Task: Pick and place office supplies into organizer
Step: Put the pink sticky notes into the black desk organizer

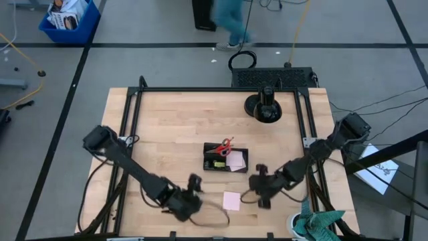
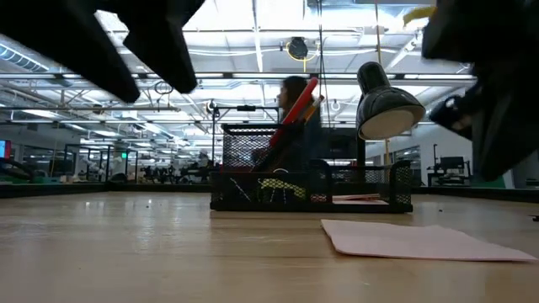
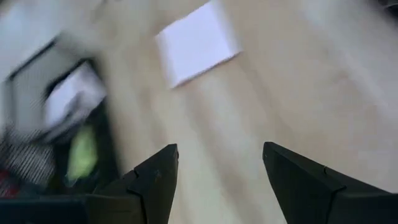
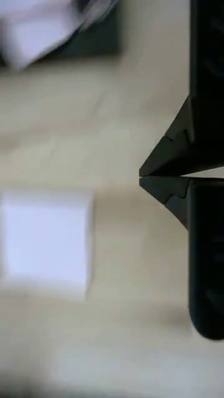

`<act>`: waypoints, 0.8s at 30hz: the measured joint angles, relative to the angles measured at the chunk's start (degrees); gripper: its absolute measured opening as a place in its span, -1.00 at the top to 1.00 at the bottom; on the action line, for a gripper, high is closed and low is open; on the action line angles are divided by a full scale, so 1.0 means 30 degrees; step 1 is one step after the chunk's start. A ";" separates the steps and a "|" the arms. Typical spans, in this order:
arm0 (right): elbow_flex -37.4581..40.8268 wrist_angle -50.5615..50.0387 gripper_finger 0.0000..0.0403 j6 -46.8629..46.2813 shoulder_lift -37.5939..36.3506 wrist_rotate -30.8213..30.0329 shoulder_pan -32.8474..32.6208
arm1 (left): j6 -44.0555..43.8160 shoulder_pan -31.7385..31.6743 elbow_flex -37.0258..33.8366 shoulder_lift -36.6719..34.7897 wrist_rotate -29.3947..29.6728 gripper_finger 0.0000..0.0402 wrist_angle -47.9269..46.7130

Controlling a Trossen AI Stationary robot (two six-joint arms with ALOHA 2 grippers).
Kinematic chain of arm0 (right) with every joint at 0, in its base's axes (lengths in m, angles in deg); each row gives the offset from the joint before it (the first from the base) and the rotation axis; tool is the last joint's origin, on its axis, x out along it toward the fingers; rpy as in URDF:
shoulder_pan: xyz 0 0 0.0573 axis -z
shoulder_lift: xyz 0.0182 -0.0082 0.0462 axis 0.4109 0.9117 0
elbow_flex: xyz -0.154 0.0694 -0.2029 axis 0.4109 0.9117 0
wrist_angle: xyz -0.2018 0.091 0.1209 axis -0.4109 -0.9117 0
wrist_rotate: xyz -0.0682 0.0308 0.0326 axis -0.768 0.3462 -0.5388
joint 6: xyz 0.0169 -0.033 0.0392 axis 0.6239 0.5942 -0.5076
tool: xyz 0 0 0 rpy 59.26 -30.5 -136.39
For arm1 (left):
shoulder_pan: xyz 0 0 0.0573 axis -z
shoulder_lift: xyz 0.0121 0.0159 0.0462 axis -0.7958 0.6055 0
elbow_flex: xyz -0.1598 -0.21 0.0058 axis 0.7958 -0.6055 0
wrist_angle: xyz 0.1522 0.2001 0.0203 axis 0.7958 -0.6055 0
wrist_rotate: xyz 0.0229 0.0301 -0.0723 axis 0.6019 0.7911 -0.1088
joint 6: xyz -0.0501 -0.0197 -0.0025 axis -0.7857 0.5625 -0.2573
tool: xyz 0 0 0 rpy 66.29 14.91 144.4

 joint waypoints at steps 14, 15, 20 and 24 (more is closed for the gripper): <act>-0.0015 0.5608 1.00 0.1122 0.0581 -0.2300 -0.1491 | 0.5876 -0.0197 0.0146 0.5466 0.1474 -0.20 0.5315; -0.0010 0.5608 1.00 0.1108 0.0852 -0.2573 -0.1495 | 0.6267 -0.0245 0.0124 0.5541 0.1488 -0.20 0.5552; -0.0007 0.5712 1.00 -0.0505 0.2589 -0.3026 -0.1018 | 0.9860 -0.0522 0.0080 0.5632 0.1029 -0.20 0.6839; -0.0007 0.5781 0.99 -0.1935 0.4010 -0.1593 -0.0476 | 1.1816 -0.1086 0.0084 0.5643 -0.0274 -0.20 0.6933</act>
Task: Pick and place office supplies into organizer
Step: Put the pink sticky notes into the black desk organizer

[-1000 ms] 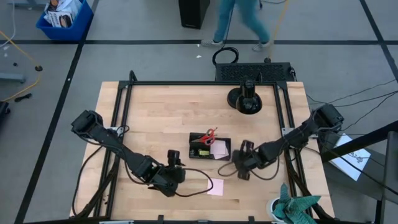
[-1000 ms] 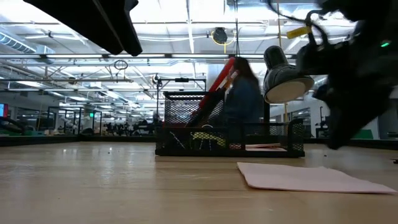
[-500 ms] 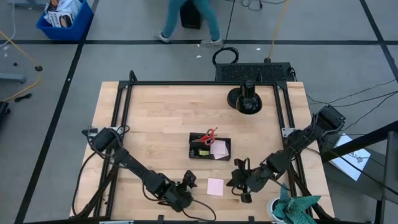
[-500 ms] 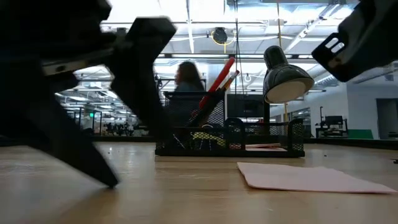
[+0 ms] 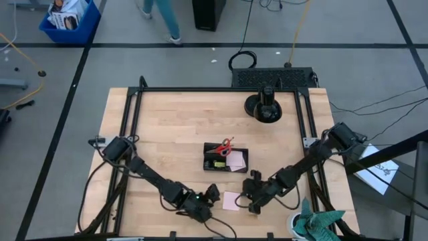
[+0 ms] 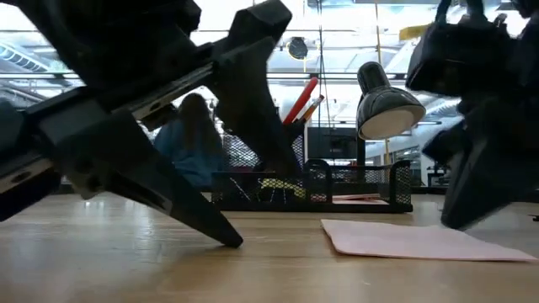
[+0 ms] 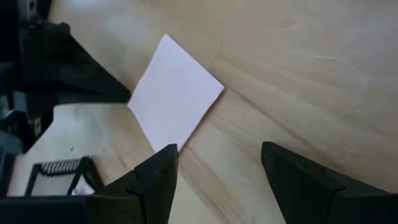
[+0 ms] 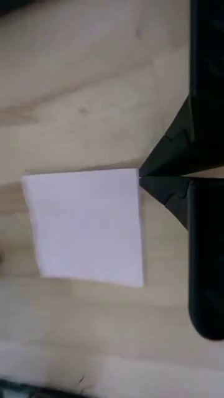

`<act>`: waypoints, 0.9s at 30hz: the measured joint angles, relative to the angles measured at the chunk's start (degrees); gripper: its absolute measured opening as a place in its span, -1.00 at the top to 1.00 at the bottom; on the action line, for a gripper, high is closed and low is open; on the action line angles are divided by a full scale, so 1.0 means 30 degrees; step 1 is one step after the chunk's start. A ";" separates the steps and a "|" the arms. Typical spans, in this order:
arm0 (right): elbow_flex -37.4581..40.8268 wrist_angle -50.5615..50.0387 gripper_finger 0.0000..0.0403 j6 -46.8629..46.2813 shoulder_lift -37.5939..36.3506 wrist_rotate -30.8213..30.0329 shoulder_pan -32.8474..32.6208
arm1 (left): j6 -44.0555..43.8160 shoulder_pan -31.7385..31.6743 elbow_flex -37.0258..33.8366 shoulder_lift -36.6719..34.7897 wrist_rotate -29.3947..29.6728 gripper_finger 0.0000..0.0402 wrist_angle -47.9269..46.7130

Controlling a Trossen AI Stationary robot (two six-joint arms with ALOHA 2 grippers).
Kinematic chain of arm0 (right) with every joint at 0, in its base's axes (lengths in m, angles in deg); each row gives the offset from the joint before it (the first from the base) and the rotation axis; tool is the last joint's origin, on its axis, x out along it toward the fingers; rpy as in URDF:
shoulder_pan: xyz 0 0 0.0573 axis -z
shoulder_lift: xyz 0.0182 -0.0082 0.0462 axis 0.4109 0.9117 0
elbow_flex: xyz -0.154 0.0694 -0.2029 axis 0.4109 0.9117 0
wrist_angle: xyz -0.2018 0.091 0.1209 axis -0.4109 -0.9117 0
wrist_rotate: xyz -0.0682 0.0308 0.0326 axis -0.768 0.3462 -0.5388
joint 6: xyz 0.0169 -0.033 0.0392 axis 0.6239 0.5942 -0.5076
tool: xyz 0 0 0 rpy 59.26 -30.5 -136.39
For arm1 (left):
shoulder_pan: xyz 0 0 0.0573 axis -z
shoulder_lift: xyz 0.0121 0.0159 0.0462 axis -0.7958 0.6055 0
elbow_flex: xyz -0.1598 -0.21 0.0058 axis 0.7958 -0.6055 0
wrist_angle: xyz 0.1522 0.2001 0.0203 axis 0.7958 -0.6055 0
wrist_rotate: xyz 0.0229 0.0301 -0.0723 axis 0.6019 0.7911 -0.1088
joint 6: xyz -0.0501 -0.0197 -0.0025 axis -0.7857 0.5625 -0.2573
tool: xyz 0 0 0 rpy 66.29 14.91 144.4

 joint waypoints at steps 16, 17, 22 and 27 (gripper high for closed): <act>0.0000 0.3238 0.96 0.0295 0.1418 0.1013 0.0567 | 0.4735 -0.0888 0.0091 0.1575 -0.1334 -0.20 0.2280; 0.0046 0.3248 0.96 0.0253 0.1418 0.1011 0.0567 | 0.4858 -0.0835 0.0091 0.1703 -0.1169 -0.20 0.2623; 0.0380 0.3509 0.97 0.0047 0.1403 0.0997 0.0567 | 0.4725 -0.0940 0.0091 0.1752 -0.1523 -0.20 0.3012; 0.0886 0.4794 0.97 0.0126 0.1418 0.0989 0.0611 | 0.4697 -0.1091 0.0085 0.1781 -0.2075 -0.20 0.3363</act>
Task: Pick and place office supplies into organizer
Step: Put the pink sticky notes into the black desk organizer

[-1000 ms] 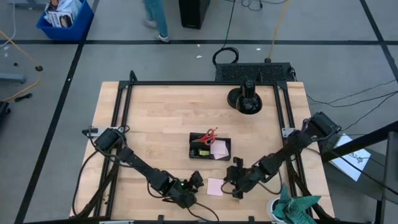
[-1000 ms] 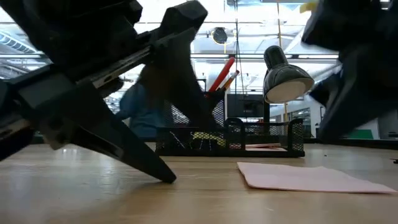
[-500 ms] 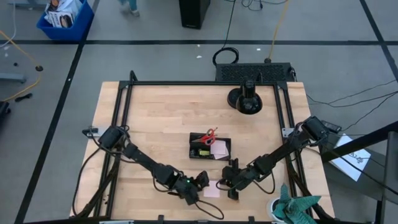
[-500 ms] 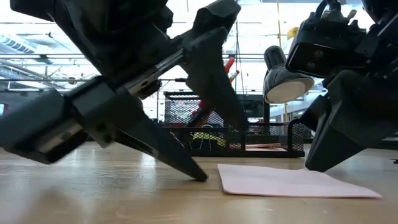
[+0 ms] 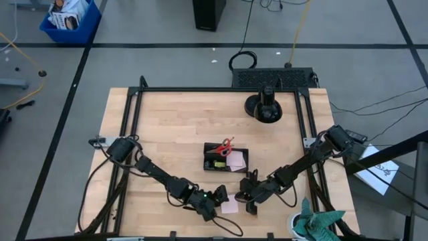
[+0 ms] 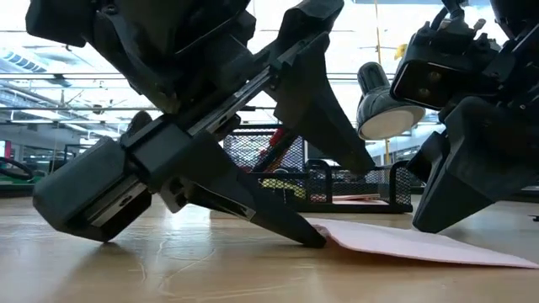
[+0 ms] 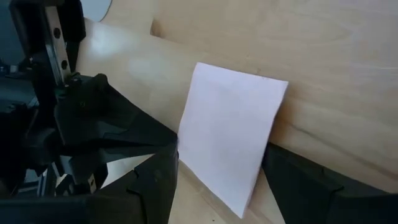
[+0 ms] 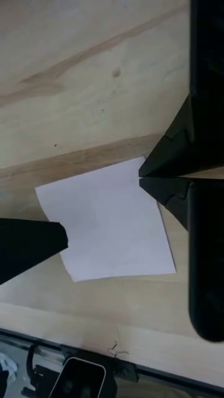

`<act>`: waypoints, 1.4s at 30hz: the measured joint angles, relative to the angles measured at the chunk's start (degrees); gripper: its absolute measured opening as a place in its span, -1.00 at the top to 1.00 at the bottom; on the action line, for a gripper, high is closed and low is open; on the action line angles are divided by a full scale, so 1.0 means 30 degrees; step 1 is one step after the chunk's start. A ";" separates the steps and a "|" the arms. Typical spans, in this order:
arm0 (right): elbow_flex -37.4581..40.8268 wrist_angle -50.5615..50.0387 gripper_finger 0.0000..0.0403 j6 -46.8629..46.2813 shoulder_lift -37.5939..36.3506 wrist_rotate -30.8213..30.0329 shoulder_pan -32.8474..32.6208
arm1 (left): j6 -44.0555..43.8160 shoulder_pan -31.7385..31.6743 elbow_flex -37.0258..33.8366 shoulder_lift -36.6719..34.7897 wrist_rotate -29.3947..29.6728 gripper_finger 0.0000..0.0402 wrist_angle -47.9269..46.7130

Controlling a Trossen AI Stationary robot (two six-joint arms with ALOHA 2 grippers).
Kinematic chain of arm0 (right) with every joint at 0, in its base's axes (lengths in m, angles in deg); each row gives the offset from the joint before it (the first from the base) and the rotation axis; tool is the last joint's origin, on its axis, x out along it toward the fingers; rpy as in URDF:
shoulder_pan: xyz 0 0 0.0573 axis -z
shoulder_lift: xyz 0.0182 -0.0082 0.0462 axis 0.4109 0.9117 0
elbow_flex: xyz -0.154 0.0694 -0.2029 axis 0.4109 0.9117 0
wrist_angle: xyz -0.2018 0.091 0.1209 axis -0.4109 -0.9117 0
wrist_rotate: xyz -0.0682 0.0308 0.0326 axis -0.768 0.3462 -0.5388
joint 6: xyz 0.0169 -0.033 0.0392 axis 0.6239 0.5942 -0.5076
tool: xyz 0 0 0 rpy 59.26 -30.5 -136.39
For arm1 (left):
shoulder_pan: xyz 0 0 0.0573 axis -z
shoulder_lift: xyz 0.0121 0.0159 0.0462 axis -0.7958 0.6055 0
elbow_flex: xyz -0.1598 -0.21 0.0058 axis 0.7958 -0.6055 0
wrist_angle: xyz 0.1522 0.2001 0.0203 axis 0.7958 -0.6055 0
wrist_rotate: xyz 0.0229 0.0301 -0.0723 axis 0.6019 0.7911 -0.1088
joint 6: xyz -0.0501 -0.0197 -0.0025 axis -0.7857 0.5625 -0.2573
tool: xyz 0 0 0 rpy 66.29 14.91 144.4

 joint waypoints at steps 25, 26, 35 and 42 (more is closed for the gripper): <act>0.0666 0.0889 0.97 0.2277 0.0022 -0.1925 -0.0073 | -0.3825 0.0605 -0.0269 -0.2187 0.4670 0.98 -0.3527; 0.0666 0.0854 0.97 0.2282 0.0022 -0.2014 -0.0089 | -0.4508 0.0601 -0.0368 -0.2549 0.4990 0.98 -0.4455; 0.0688 0.1411 0.97 0.3142 0.0029 -0.2579 -0.0369 | -0.8552 0.0843 -0.0242 -0.4975 0.7004 0.99 -0.4993; 0.0688 0.1466 0.97 0.3091 0.0029 -0.2535 -0.0350 | -0.8686 0.0746 -0.0199 -0.5107 0.8557 0.99 -0.4665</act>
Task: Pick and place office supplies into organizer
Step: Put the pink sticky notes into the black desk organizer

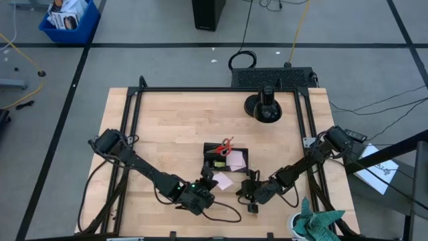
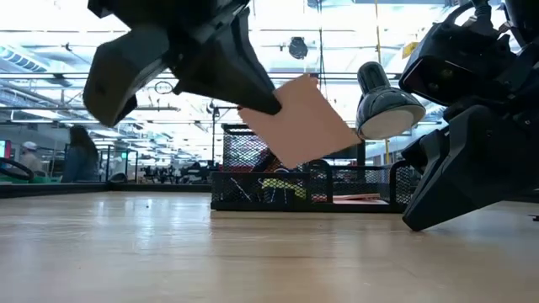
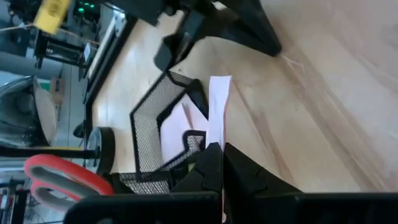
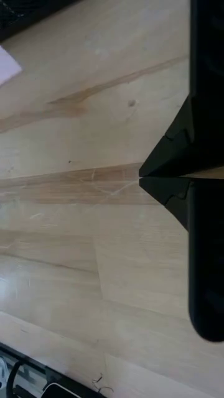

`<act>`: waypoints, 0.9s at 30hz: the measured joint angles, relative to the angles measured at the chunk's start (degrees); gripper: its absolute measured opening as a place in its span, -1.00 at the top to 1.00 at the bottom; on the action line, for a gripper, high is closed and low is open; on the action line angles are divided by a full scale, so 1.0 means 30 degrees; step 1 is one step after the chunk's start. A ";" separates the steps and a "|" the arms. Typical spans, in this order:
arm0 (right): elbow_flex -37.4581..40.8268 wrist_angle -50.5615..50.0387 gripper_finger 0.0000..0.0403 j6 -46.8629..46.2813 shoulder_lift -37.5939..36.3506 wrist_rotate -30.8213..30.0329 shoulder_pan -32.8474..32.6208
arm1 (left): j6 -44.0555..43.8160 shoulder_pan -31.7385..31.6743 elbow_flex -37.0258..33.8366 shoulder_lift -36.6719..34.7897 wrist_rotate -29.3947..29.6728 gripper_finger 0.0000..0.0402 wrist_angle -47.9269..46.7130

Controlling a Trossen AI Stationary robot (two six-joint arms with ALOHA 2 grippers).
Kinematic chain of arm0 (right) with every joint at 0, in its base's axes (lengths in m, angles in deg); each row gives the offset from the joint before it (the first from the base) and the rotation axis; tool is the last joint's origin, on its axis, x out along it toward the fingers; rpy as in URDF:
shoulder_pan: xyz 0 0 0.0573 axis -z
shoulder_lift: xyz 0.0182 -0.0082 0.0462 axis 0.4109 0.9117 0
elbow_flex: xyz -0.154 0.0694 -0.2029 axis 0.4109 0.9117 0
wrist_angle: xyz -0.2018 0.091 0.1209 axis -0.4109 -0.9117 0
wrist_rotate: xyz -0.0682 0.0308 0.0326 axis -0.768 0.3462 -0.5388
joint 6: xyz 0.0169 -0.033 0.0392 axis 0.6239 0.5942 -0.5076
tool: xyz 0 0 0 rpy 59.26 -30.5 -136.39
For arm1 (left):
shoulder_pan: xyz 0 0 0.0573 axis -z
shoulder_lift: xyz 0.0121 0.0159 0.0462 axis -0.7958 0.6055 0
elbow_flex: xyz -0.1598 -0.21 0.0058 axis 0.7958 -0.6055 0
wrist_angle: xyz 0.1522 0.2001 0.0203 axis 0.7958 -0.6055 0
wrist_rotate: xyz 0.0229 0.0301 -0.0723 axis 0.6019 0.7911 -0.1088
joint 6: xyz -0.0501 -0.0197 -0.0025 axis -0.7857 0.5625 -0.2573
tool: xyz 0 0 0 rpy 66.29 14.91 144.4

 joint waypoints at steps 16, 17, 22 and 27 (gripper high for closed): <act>0.0000 -0.0002 0.97 0.0481 -0.0109 0.0028 0.0146 | -0.3534 0.0389 0.0029 -0.0044 0.3042 0.99 0.1308; 0.0000 0.0046 0.97 0.0481 -0.0109 0.0099 0.0146 | -0.3956 0.0486 0.0029 -0.0044 0.3790 0.99 0.1554; -0.0007 -0.0861 0.97 0.0282 -0.0821 0.2641 0.0390 | -0.4273 0.1038 0.0036 -0.0066 0.6551 1.00 0.4043; -0.0006 -0.2352 0.97 0.0505 -0.2726 0.3691 0.0532 | -0.4038 0.1150 0.0109 -0.0080 0.7113 1.00 0.5155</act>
